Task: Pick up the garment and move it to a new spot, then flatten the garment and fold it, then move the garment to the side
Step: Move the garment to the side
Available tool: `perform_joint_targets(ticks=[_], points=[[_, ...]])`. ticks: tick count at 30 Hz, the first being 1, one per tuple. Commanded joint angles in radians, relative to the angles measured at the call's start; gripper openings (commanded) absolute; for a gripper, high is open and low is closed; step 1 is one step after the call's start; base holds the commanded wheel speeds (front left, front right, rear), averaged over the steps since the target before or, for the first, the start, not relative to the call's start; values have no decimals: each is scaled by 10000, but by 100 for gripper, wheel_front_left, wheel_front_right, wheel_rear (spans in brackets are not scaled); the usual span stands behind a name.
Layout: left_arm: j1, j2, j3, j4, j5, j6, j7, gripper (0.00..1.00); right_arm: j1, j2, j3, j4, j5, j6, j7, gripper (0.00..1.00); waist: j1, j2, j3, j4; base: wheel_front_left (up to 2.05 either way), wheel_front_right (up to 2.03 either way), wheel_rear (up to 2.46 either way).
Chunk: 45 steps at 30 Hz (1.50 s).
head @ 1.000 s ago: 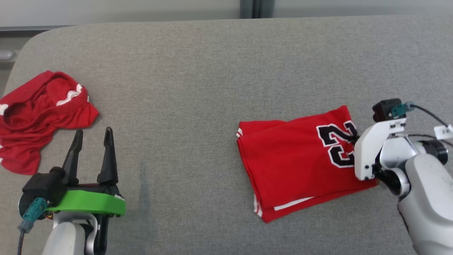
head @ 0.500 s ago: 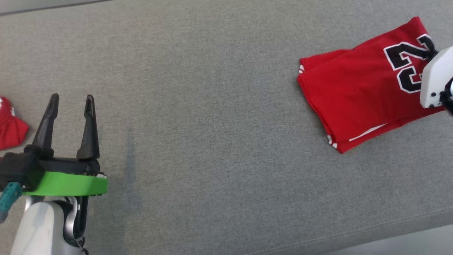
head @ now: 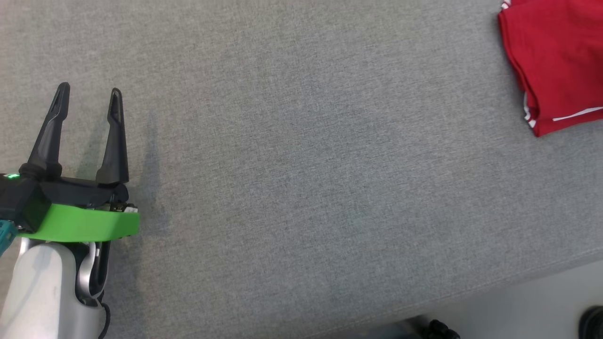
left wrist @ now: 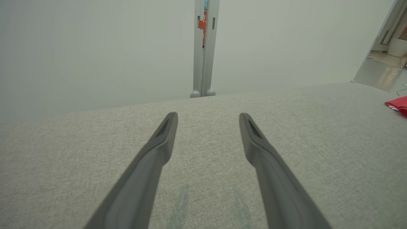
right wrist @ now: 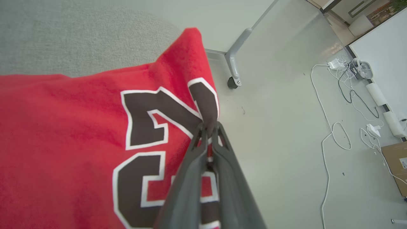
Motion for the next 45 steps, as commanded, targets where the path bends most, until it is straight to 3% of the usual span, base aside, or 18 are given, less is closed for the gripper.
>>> perform_joint_targets(ticks=[1,7,8,9,13,24,33,45], points=[[-163,41,2,-37,-50,12,-33,100,-112,-19,-69,90,-190,-20,-92,0,-1,-1,296,128,0,0,0],[-164,-18,91,76,-167,108,-109,100,-207,-63,-798,136,-1169,-20,-666,0,-1,-1,261,489,0,0,0],[-140,-32,98,114,-174,106,-126,100,-184,-24,-914,108,-1356,-20,-748,30,-1,-1,200,553,0,0,0],[-116,-59,103,153,-201,104,-133,100,-184,-58,-943,73,-1530,-20,-881,100,-1,-1,147,603,0,0,0],[40,-261,2,429,-250,93,-235,100,-98,-21,-996,-81,-1983,-20,-1332,100,-1,-1,-320,840,0,0,0],[870,-777,-46,1317,-322,42,-309,100,1133,718,-349,-758,-647,-20,-2565,100,-1,-1,-2549,1468,0,0,0],[1970,-910,264,1682,-406,31,-315,100,4070,2260,239,-3128,571,-18,-2774,100,-1,-1,-4008,1507,0,0,0],[2622,-1128,334,2070,-401,9,-308,100,6298,3284,953,-5173,727,-18,-2890,100,-1,-1,-4749,1605,0,0,0]])
